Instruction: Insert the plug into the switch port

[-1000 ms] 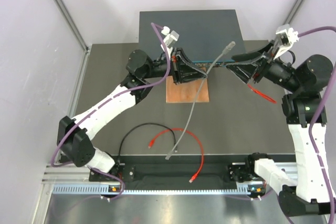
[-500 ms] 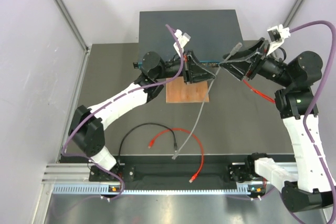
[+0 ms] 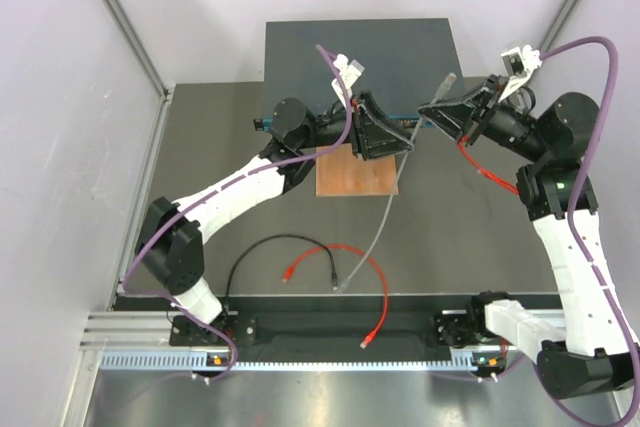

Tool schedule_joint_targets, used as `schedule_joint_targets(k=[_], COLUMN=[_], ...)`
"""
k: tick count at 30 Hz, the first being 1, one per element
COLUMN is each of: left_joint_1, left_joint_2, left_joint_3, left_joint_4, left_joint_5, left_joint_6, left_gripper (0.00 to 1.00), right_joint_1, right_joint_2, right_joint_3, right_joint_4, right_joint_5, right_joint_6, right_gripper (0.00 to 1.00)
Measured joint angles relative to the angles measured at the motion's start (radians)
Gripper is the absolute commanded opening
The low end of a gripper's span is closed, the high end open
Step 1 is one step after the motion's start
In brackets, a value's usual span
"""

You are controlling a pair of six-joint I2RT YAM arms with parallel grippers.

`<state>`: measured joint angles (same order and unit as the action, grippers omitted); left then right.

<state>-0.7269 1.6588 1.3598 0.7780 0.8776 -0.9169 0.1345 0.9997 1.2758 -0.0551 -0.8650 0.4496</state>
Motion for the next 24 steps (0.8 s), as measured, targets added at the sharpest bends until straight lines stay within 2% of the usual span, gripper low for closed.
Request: schedule_joint_targets(k=[1, 5, 12, 19, 24], left_joint_1=[0.002, 0.036, 0.155, 0.101, 0.028], left_joint_2=[0.0, -0.008, -0.087, -0.186, -0.167], left_joint_3=[0.0, 0.0, 0.047, 0.036, 0.025], left_joint_4=[0.0, -0.052, -0.272, -0.385, -0.413], left_joint_5=[-0.004, -0.02, -0.061, -0.008, 0.006], left_joint_6=[0.0, 0.002, -0.021, -0.114, -0.195], left_gripper=[0.69, 0.7, 0.68, 0.75, 0.8], right_joint_1=[0.002, 0.003, 0.02, 0.091, 0.2], right_joint_2=[0.0, -0.003, -0.057, -0.152, -0.175], right_joint_3=[0.0, 0.002, 0.003, 0.003, 0.0], right_joint_4=[-0.013, -0.107, -0.286, -0.456, -0.52], right_joint_5=[0.014, 0.111, 0.192, 0.252, 0.361], right_joint_6=[-0.023, -0.164, -0.485, -0.789, -0.94], right_gripper=[0.0, 0.0, 0.0, 0.0, 0.0])
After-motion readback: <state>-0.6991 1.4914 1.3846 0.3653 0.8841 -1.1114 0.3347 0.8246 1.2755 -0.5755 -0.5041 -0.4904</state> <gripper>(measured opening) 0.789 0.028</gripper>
